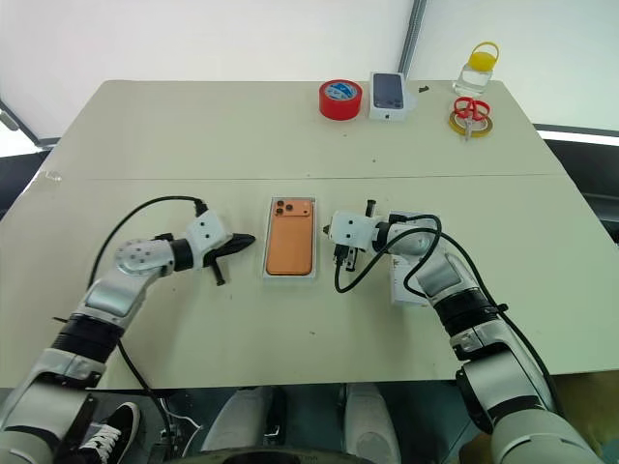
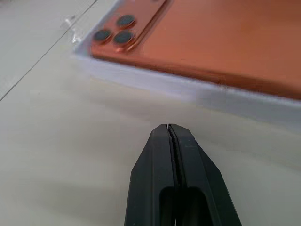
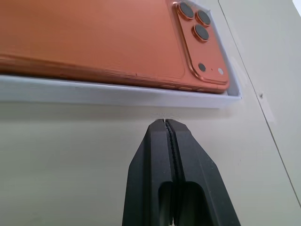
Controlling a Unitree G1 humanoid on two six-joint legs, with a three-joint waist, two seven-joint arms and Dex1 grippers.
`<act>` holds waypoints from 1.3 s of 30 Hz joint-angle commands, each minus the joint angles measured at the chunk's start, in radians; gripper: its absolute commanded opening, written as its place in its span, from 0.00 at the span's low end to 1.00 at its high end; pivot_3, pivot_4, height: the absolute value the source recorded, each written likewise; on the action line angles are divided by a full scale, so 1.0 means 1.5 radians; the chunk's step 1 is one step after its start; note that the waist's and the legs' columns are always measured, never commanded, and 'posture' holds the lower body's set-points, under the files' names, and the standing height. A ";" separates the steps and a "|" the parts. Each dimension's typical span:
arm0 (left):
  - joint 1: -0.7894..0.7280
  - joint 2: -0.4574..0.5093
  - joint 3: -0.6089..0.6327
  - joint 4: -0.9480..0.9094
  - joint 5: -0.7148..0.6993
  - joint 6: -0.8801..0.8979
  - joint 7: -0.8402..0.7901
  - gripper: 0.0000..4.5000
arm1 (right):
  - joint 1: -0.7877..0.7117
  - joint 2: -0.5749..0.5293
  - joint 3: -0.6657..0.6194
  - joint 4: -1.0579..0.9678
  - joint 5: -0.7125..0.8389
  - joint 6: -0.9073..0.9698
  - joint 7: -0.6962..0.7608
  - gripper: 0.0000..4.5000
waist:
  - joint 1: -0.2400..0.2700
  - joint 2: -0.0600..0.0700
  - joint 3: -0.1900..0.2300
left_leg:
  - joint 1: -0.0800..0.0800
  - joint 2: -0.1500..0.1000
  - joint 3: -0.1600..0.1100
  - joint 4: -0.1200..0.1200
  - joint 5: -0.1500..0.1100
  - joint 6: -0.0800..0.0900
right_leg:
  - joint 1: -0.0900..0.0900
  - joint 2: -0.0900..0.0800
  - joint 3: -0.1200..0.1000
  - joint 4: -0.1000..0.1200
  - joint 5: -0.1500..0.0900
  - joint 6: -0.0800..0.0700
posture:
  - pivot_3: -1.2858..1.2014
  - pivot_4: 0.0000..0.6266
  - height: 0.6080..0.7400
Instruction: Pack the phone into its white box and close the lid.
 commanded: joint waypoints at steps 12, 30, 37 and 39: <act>-0.120 -0.230 -0.084 0.083 0.057 0.015 -0.042 0.01 | 0.116 -0.138 -0.076 -0.138 0.034 0.029 0.067 0.00 | 0.021 0.000 0.000 | 0.000 -0.001 -0.001 0.002 -0.001 0.002 | 0.002 0.000 -0.001 -0.001 0.000 0.001 | 0.52 0.24 0.99; -0.153 -0.282 -0.078 0.169 0.092 -0.018 -0.038 0.01 | 0.198 -0.229 -0.150 -0.088 0.052 -0.013 0.063 0.00 | 0.025 0.001 0.000 | -0.004 0.000 -0.002 0.010 -0.003 0.005 | 0.002 0.001 -0.001 0.000 0.000 0.000 | 0.52 0.24 0.99; -0.153 -0.270 -0.075 0.188 0.103 -0.041 -0.018 0.01 | 0.214 -0.250 -0.155 -0.086 0.054 -0.029 0.060 0.00 | 0.024 0.001 0.000 | -0.004 0.000 -0.002 0.011 -0.003 0.005 | 0.002 0.001 -0.001 0.000 0.000 0.000 | 0.52 0.24 0.99; -0.155 -0.271 -0.071 0.195 0.101 -0.045 -0.012 0.01 | 0.215 -0.251 -0.155 -0.089 0.061 -0.022 0.065 0.00 | 0.024 0.001 0.000 | -0.004 0.000 -0.002 0.011 -0.003 0.005 | 0.002 0.001 -0.001 0.000 0.000 0.000 | 0.52 0.24 0.99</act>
